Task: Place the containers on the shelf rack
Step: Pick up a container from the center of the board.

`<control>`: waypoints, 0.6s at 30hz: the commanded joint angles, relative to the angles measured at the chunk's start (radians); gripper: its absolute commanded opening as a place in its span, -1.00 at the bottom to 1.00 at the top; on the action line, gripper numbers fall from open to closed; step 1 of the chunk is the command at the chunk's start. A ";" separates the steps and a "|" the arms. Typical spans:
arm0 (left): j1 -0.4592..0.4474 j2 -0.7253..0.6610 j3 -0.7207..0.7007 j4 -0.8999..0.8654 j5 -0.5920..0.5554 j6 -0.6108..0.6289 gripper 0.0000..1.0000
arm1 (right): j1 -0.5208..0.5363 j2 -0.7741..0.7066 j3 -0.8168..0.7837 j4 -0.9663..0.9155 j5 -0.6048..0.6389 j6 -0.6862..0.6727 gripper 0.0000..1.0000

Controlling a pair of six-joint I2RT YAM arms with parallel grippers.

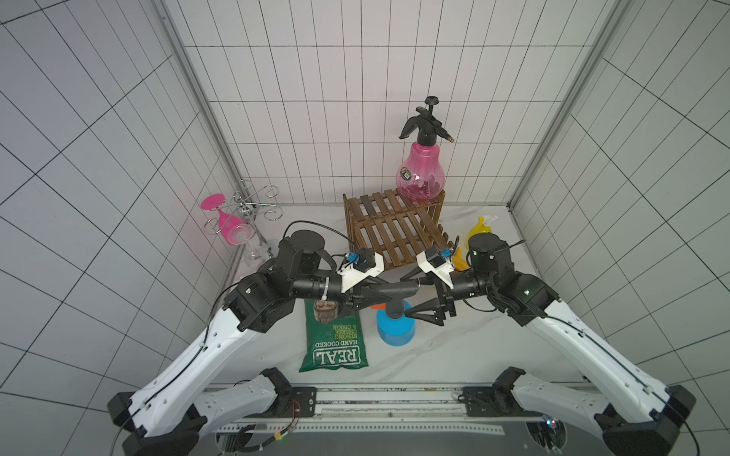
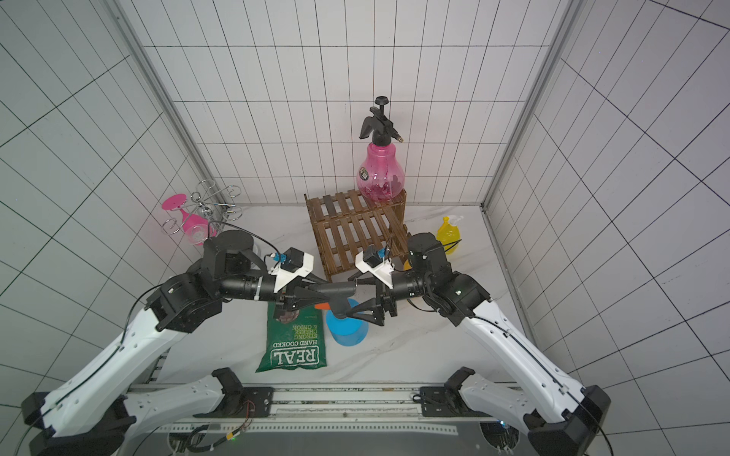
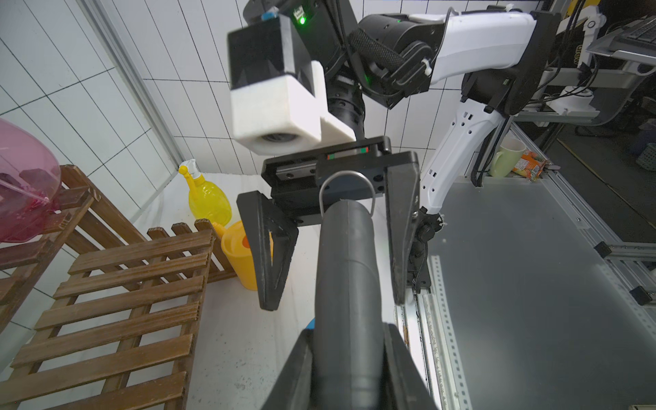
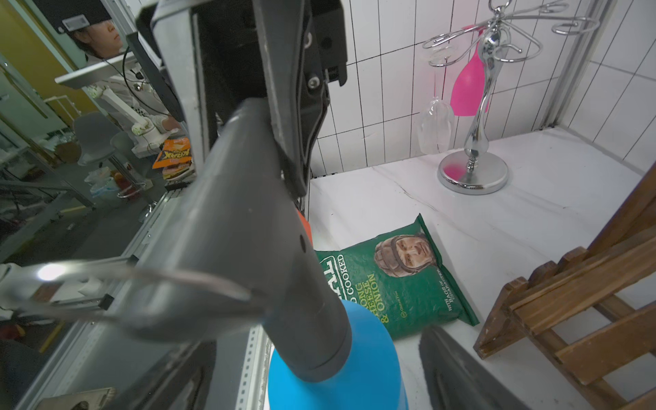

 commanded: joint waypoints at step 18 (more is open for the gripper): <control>0.005 -0.033 -0.007 0.104 -0.005 -0.026 -1.00 | 0.065 0.061 0.029 0.148 -0.050 0.055 -0.10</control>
